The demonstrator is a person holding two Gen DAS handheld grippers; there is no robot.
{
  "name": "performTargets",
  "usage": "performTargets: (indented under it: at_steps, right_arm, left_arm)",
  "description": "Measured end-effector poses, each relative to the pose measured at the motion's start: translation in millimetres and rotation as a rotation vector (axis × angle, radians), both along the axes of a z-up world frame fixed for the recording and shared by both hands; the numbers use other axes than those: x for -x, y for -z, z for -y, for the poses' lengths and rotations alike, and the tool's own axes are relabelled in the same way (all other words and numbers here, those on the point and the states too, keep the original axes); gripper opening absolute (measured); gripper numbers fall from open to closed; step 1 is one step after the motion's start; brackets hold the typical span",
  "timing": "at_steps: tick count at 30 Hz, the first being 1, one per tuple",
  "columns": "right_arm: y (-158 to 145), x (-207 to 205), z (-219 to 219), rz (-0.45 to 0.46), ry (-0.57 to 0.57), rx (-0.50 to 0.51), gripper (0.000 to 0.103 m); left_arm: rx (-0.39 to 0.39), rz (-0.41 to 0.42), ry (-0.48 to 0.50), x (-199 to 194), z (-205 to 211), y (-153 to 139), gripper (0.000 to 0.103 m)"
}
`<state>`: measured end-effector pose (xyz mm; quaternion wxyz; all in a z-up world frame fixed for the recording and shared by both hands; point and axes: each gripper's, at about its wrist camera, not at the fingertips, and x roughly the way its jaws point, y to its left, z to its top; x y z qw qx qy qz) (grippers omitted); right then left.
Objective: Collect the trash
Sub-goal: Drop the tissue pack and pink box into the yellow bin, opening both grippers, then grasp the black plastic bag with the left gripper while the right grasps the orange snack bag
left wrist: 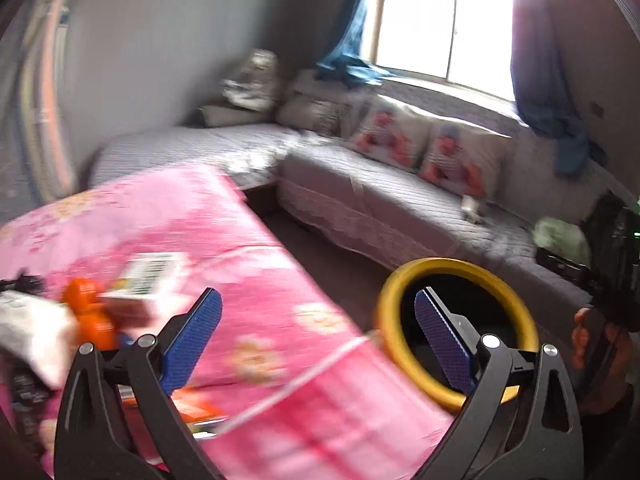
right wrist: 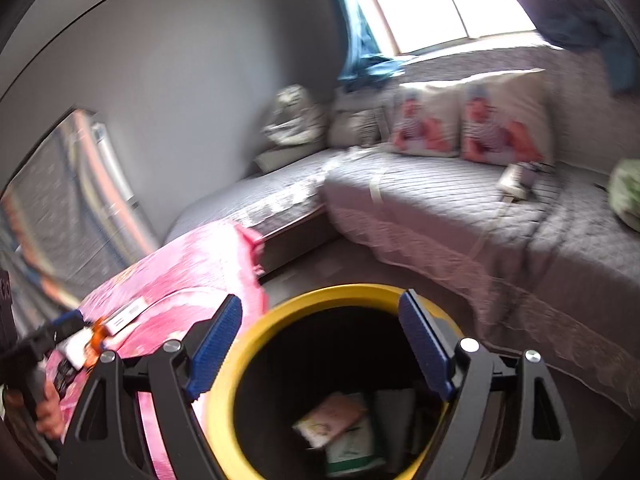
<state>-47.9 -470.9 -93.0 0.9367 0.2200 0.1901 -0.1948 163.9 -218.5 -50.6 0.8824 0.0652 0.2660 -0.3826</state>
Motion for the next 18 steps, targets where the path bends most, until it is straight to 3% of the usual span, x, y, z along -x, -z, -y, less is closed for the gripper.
performTargets:
  at_steps: [8, 13, 18]
  right_arm:
    - [-13, -72, -77, -0.043, -0.229, 0.044, 0.077]
    - [-19, -102, -117, -0.061, -0.312, 0.074, 0.077]
    - [-21, -126, -154, -0.079, -0.378, 0.094, 0.077]
  left_arm:
    - [-0.105, 0.046, -0.357, -16, -158, 12, 0.093]
    - [-0.154, -0.009, -0.485, -33, -223, 30, 0.093]
    - [-0.16, -0.096, -0.512, -52, -244, 54, 0.092]
